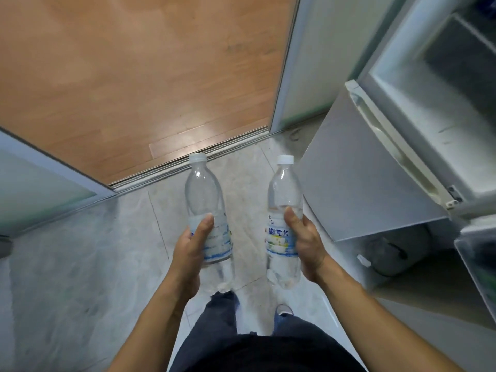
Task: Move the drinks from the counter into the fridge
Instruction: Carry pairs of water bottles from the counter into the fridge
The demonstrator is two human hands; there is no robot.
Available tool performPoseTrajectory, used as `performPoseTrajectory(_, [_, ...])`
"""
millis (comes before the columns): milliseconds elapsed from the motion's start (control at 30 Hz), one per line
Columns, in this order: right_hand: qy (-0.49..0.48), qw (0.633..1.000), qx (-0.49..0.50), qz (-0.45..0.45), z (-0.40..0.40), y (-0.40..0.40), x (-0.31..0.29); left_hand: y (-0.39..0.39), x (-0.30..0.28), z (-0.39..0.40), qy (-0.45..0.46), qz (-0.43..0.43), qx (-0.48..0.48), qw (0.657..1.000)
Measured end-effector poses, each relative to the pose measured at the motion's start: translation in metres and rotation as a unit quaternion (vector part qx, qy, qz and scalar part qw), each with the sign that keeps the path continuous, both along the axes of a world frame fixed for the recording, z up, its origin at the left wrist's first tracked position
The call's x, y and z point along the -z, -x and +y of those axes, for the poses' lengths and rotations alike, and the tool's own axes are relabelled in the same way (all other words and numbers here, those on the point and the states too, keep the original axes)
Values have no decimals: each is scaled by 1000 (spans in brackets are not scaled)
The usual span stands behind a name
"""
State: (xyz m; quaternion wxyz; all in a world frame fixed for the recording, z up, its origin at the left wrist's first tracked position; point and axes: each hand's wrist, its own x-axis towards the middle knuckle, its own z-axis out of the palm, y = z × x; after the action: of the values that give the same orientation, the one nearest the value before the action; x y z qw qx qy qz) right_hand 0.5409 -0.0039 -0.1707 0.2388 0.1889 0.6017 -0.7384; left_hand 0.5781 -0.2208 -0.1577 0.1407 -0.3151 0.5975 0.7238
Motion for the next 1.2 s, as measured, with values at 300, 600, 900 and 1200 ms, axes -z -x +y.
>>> performPoseTrajectory(300, [2, 985, 174, 1, -17, 69, -23, 175, -30, 17, -42, 29, 186, 981])
performPoseTrajectory(600, [-26, 948, 315, 14, 61, 142, -17, 280, -34, 119, -49, 0, 303, 952])
performPoseTrajectory(900, [-27, 914, 403, 30, 140, 205, -40, 360, -44, 210, -66, 9, 378, 924])
performPoseTrajectory(1200, [0, 855, 512, 78, 201, 254, -80, 431, -77, 306, -95, 51, 465, 879])
